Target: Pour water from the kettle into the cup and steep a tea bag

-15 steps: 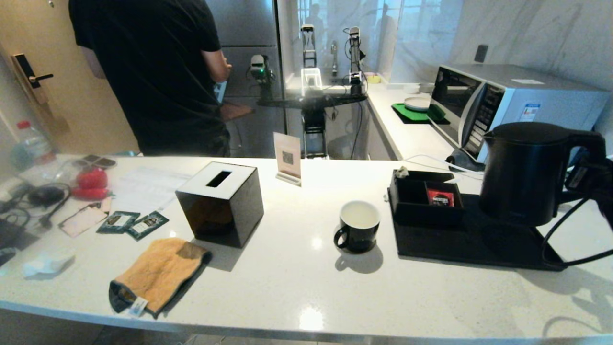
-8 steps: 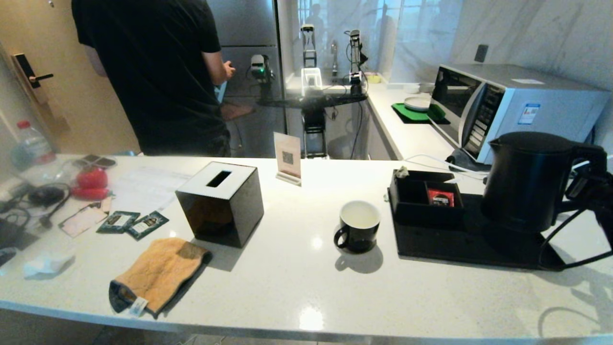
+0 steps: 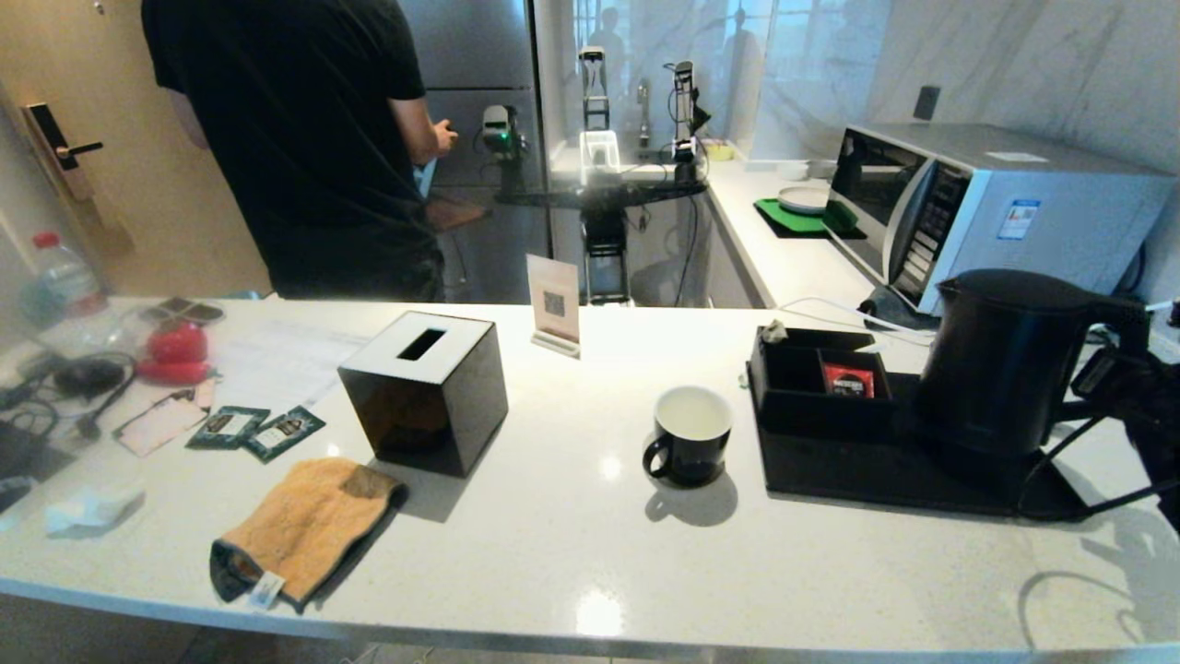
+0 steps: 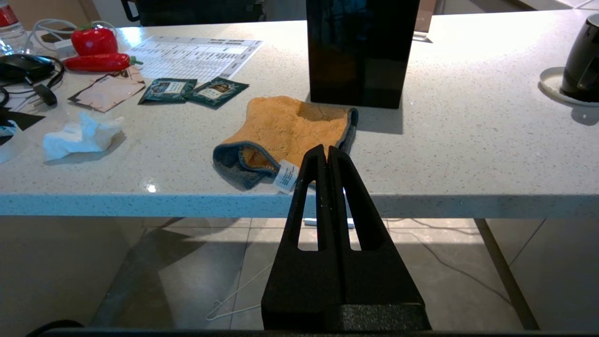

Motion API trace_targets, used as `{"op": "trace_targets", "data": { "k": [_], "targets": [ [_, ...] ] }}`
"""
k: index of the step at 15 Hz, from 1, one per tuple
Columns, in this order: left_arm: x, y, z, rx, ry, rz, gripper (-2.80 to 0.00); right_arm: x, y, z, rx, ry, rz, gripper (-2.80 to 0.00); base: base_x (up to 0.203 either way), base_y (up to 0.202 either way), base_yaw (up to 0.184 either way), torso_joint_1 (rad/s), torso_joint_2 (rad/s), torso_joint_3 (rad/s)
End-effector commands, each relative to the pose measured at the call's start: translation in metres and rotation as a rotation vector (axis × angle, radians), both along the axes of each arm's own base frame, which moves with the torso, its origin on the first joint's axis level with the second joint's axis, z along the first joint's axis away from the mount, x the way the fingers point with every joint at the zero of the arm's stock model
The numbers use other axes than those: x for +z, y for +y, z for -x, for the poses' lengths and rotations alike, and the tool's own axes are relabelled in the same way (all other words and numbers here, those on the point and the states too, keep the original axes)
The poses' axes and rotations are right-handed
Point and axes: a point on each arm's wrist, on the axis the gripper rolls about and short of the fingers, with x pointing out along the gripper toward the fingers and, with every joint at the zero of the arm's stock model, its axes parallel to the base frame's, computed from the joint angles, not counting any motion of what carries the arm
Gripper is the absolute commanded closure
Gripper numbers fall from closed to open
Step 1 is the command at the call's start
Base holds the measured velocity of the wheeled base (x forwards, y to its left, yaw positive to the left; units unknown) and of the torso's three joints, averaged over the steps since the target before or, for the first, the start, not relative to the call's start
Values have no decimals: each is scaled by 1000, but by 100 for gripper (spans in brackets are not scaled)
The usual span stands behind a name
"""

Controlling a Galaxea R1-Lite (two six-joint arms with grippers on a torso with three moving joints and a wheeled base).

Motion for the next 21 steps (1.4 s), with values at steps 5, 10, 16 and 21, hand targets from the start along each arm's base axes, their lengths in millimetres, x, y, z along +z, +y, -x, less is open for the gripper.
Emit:
{"op": "trace_targets", "data": {
  "k": [5,10,16,21],
  "targets": [
    [0,0,0,0,-1,0,0,-15,-2,-6,0,20,-29,0,0,0,0,0,0,0],
    [0,0,0,0,-1,0,0,-22,-4,-12,2,29,-32,0,0,0,0,0,0,0],
    [0,0,0,0,0,0,0,-31,-6,-22,5,26,-44,0,0,0,0,0,0,0],
    [0,0,0,0,1,0,0,-35,-7,-27,9,5,-52,0,0,0,0,0,0,0]
  ]
}}
